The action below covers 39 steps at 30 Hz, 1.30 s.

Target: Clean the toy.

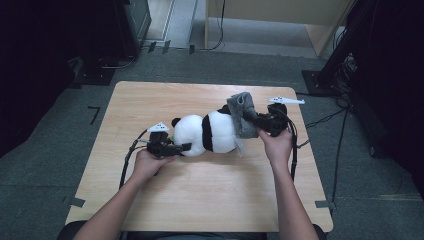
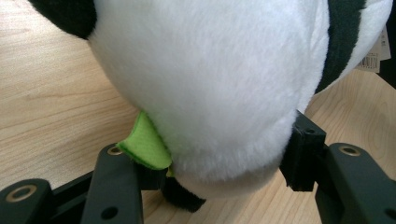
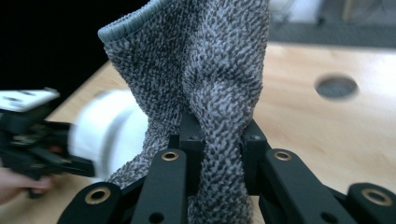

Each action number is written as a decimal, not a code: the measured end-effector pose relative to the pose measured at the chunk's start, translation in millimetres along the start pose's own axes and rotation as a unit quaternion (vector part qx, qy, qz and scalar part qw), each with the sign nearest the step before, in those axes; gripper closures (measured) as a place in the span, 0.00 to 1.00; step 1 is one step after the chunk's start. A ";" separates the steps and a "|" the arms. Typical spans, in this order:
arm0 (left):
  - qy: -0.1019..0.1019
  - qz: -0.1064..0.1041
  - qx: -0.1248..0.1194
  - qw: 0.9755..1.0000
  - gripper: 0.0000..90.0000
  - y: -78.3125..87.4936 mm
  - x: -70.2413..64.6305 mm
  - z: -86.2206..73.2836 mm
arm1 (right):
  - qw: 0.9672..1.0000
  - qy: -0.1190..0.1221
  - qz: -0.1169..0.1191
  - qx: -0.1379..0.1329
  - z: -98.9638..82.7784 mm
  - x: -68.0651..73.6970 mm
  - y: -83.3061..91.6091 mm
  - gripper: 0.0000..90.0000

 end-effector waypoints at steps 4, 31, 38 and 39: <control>-0.009 0.004 0.002 1.000 0.49 0.2 -2.6 0.0 | 0.999 0.032 0.033 -0.019 14.1 37.4 9.5 0.87; -0.003 0.008 -0.017 1.000 0.46 -1.0 -5.7 -4.4 | 0.986 0.096 0.118 0.073 -48.6 131.8 -92.1 0.81; 0.002 0.005 -0.014 1.000 0.46 -1.2 -4.6 -3.0 | 0.987 0.114 0.090 0.074 -45.4 119.6 -86.7 0.79; 0.003 0.005 -0.014 1.000 0.46 -1.3 -4.4 -2.8 | 0.987 0.113 0.087 0.073 -44.7 117.1 -85.5 0.79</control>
Point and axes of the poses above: each handheld gripper's, and its own axes: y roughly backward along the jaws, z roughly out of its top, x roughly to its left, the point moved 9 cm from there along -y, roughly forward along the jaws, and after that the axes turned 6 degrees about -z, right-handed, at the moved point
